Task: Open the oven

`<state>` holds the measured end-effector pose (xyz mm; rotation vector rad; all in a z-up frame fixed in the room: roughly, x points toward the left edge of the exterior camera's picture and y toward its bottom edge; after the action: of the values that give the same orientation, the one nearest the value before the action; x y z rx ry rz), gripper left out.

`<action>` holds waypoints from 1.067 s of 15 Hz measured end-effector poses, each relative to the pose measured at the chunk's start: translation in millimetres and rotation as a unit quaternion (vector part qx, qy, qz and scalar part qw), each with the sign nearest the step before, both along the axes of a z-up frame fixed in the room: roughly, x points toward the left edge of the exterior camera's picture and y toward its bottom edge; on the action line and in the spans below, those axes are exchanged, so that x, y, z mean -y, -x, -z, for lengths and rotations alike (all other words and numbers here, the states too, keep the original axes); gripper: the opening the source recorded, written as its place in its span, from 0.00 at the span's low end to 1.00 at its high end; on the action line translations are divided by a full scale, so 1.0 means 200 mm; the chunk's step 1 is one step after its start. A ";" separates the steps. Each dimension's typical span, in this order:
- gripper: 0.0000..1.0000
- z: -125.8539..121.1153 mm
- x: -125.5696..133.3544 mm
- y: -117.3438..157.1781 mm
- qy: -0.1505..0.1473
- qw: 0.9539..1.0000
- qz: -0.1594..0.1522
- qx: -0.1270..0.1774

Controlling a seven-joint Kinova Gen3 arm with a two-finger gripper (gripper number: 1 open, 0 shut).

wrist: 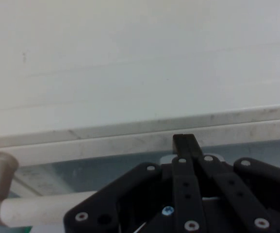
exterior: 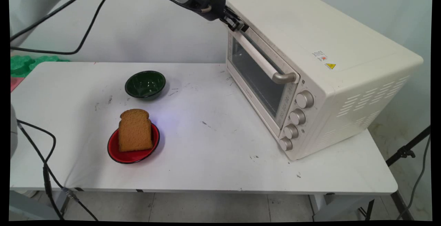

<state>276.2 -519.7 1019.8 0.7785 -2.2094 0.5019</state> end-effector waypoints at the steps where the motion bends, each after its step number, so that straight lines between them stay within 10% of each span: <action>1: 0.00 0.01 0.00 0.01 -0.002 1.000 0.000 0.001; 16: 0.00 0.13 -0.10 -0.06 -0.020 1.000 0.001 0.023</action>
<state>289.0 -498.8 994.1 0.7928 -2.2690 0.4790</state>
